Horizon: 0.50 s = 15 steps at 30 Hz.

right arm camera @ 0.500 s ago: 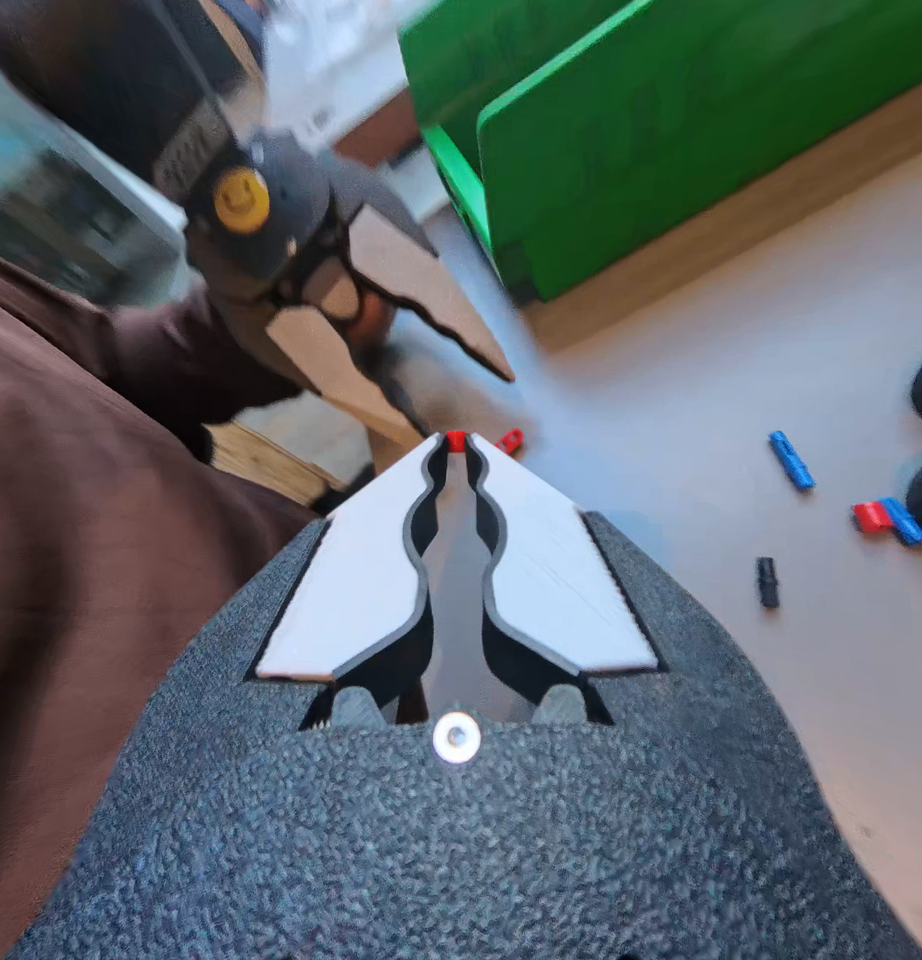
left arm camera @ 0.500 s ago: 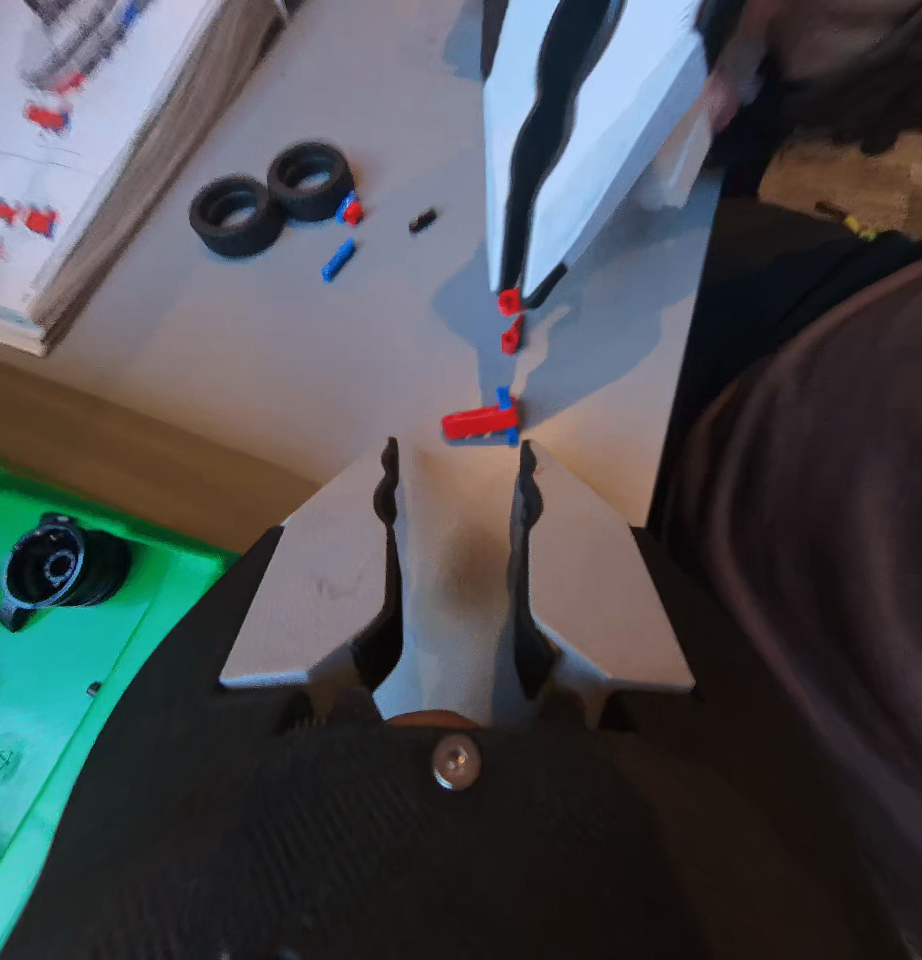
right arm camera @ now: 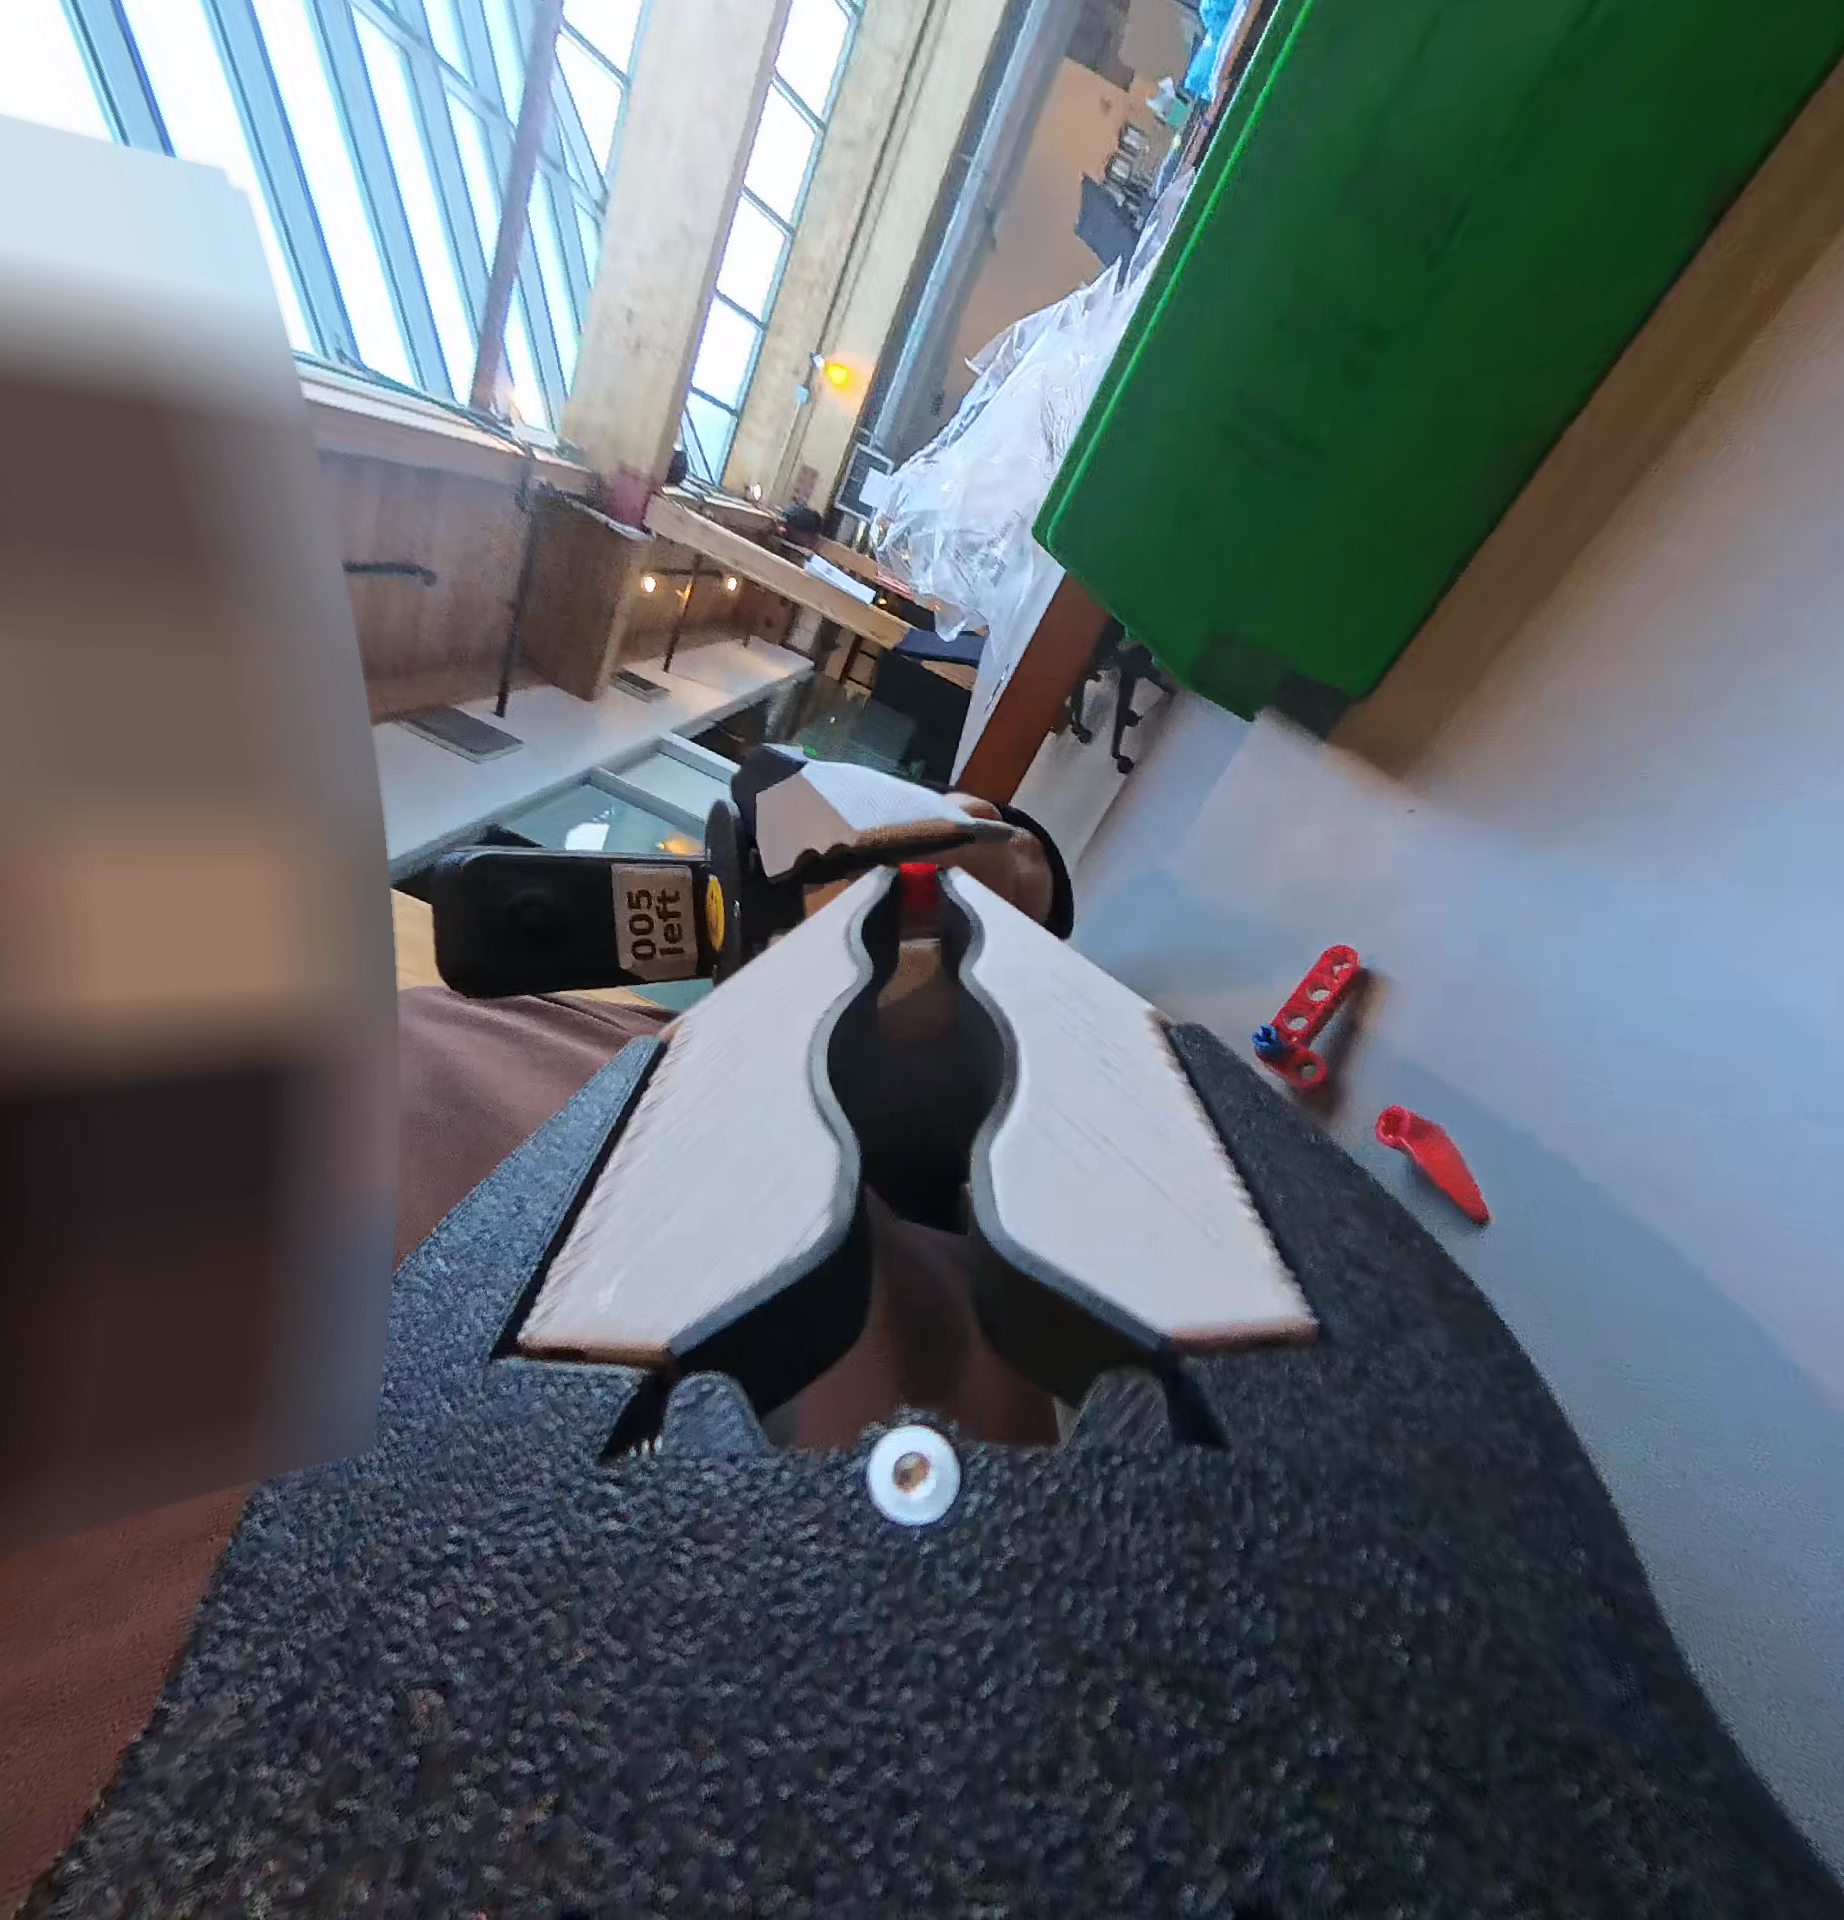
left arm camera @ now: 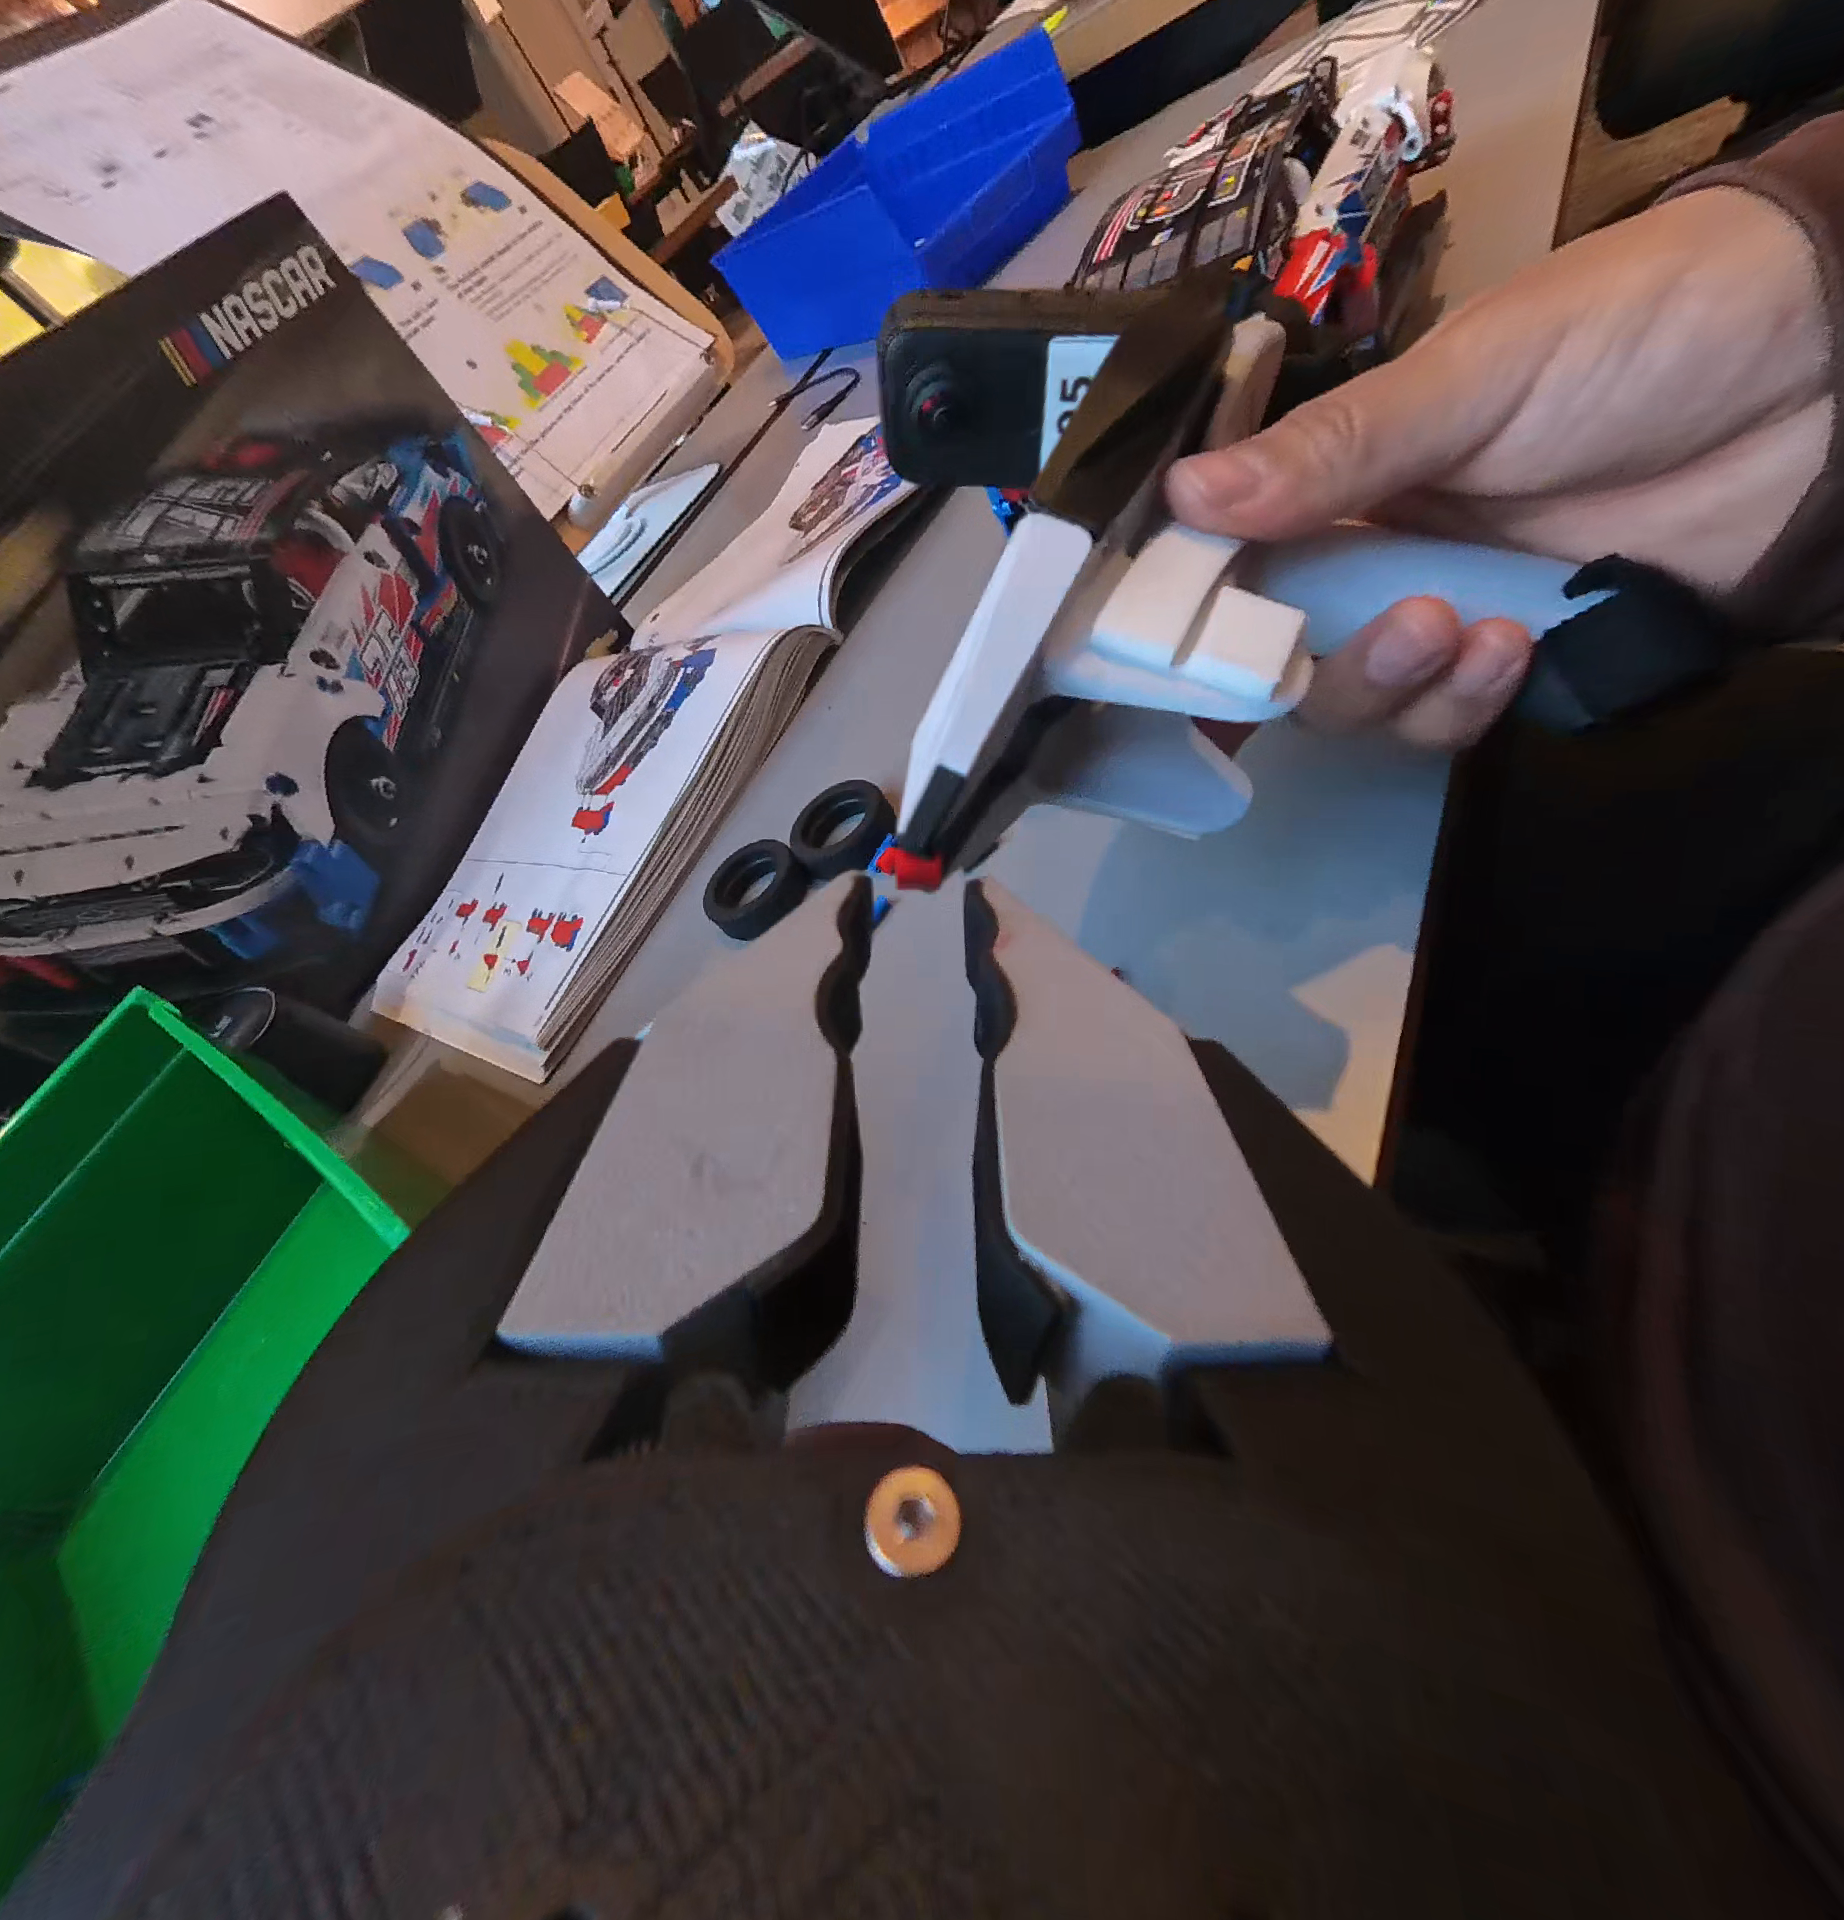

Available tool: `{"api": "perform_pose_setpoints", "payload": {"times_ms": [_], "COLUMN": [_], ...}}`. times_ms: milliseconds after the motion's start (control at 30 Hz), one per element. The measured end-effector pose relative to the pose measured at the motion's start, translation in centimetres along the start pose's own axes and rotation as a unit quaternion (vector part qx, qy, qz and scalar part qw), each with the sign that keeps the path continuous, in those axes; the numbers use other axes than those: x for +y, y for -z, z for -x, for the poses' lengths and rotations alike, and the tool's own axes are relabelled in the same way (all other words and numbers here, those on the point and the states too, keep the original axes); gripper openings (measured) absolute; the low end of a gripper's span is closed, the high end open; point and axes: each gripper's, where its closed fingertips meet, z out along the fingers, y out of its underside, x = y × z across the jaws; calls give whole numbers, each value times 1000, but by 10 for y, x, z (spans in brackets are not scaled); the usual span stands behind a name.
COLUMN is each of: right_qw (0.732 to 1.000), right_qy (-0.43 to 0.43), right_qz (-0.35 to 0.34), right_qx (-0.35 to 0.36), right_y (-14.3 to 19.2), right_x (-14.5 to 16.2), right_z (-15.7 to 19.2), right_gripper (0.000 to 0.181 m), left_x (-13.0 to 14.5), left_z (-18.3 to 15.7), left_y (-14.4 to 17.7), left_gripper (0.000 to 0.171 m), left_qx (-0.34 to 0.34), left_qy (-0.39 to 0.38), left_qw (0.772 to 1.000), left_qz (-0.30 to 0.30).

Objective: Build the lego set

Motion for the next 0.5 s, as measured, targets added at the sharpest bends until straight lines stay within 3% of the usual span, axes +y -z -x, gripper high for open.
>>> {"api": "perform_pose_setpoints", "payload": {"times_ms": [100,367,500], "right_qw": [1000,1000,999], "right_qy": [-4,-2,16], "right_qz": [-5,-8,27], "right_qx": [-2,4,29], "right_y": [0,-2,-1], "right_x": [1,1,7], "right_z": [0,-1,-7], "right_gripper": [5,5,5], "left_x": [-1,2,7], "left_z": [-1,0,-5], "left_y": [0,-2,-2], "left_gripper": [5,5,5], "left_qx": [4,28,54], "left_qy": [-4,-41,-85], "left_qw": [1000,999,995], "left_qz": [-4,8,23]}}
